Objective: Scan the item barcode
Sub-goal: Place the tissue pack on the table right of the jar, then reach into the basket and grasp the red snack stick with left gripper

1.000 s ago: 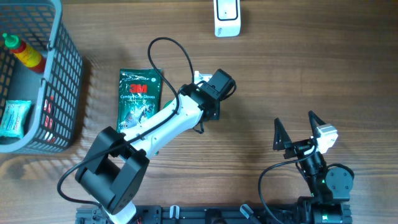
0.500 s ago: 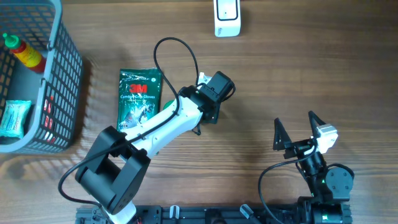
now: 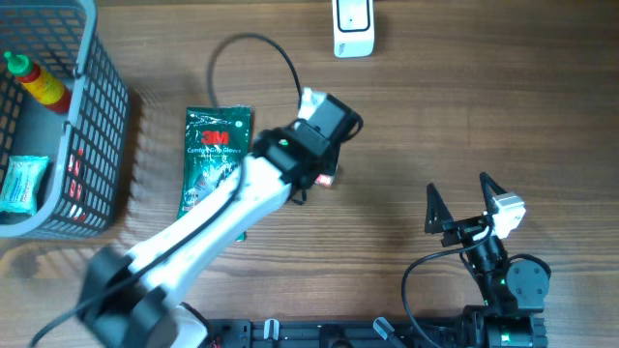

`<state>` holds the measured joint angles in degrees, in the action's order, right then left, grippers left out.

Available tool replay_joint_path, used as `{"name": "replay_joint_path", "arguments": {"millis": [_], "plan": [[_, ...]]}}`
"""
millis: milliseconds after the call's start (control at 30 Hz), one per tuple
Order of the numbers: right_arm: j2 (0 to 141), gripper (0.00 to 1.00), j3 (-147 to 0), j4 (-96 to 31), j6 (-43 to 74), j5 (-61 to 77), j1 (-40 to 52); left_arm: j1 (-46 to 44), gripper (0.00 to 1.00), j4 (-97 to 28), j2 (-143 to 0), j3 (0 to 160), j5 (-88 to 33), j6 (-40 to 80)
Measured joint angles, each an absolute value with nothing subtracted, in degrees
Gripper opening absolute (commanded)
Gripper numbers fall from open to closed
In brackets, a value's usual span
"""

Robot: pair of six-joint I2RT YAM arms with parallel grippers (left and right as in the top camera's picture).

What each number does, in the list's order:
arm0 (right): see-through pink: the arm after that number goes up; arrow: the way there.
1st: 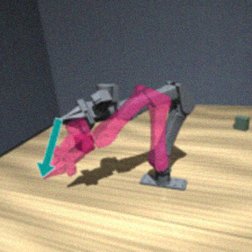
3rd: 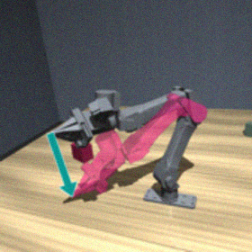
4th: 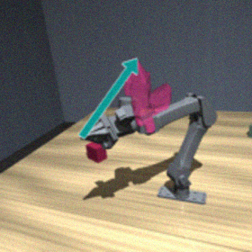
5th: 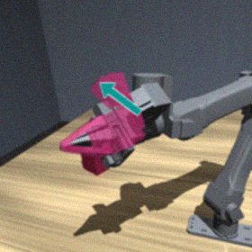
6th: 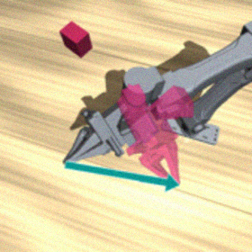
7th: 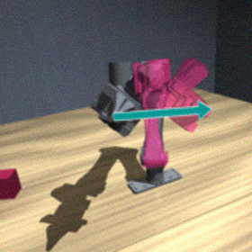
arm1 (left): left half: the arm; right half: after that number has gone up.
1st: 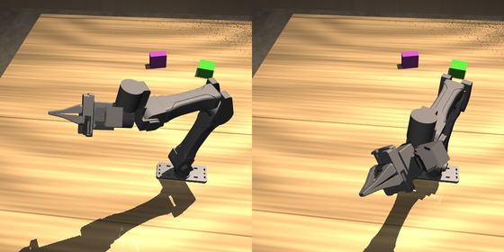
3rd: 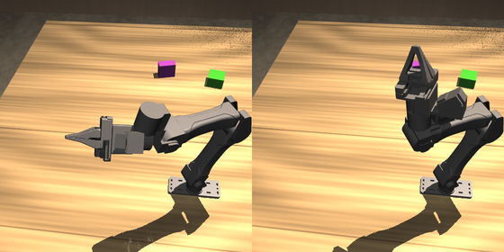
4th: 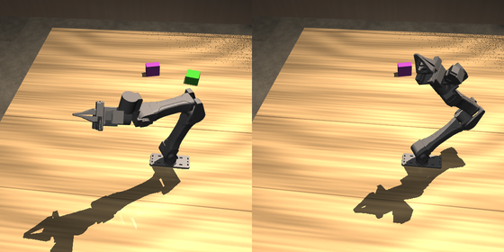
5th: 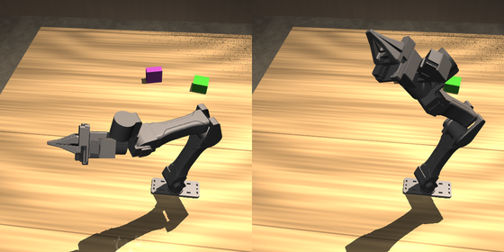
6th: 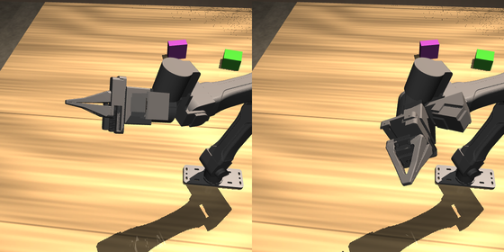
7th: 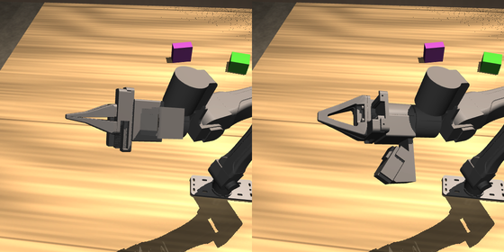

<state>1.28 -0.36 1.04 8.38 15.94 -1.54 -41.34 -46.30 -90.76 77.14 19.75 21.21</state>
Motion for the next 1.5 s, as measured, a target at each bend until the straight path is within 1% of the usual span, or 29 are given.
{"name": "replay_joint_path", "arguments": {"millis": [33, 67, 133, 167, 200, 233, 367, 467, 567, 767, 900, 1000, 1167, 1300, 1433, 1500], "plan": [[1.3, 1.00, -0.4, 1.0, 8.4, 16.0, -1.5, -41.3, 0.68, -46.5, -88.1, 79.1, 21.6, 20.8], [1.3, 1.00, -0.4, 1.0, 8.4, 16.0, -1.5, -41.1, 0.79, -46.5, -85.5, 80.9, 23.3, 20.5], [1.3, 1.00, -0.4, 1.0, 8.4, 15.9, -1.5, -39.5, 0.88, -46.5, -80.6, 83.5, 25.8, 19.9], [1.3, 1.00, -0.4, 1.0, 8.4, 15.9, -1.5, -37.7, 0.94, -46.5, -78.1, 84.1, 26.9, 20.2], [1.3, 1.00, -0.4, 1.0, 8.4, 15.9, -1.5, -37.3, 0.98, -46.5, -77.6, 84.2, 27.1, 20.2], [1.3, 1.00, -0.4, 1.0, 8.4, 15.9, -1.5, -34.2, 1.00, -46.6, -74.7, 84.6, 28.3, 20.4], [1.3, 1.00, -0.4, 1.0, 8.4, 15.9, -1.5, -21.5, 1.00, -46.7, -68.8, 84.6, 29.5, 23.6], [1.3, 1.00, -0.4, 1.0, 8.4, 15.9, -1.5, -8.3, 1.00, -45.7, -65.4, 84.6, 29.1, 26.2], [1.3, 1.00, -0.4, 1.0, 8.4, 15.9, -1.5, 1.2, 1.00, -43.9, -63.7, 84.6, 27.5, 27.5], [1.3, 1.00, -0.4, 1.0, 8.4, 15.9, -1.5, 26.0, 1.00, -41.3, -65.8, 84.7, 16.9, 28.8], [1.3, 1.00, -0.4, 1.0, 8.4, 16.0, -1.5, 37.5, 1.00, -41.1, -73.3, 84.8, 7.8, 27.1], [1.3, 1.00, -0.4, 1.0, 8.4, 15.9, -1.5, 41.3, 1.00, -41.2, -81.4, 84.8, 2.4, 22.8], [1.3, 1.00, -0.4, 1.1, 8.4, 15.9, -1.5, 41.3, 1.00, -46.4, -91.2, 84.8, -0.3, 10.7], [1.3, 1.00, -0.4, 1.0, 8.4, 15.9, -1.5, 41.3, 0.99, -49.5, -94.4, 84.8, 1.4, 5.4], [1.3, 1.00, -0.4, 1.0, 8.4, 15.9, -1.5, 41.0, 0.93, -51.7, -96.5, 84.8, 1.7, -0.3], [1.3, 1.00, -0.4, 1.0, 8.4, 16.0, -1.5, 40.5, 0.93, -52.2, -98.1, 84.8, 1.7, -2.3]]}}
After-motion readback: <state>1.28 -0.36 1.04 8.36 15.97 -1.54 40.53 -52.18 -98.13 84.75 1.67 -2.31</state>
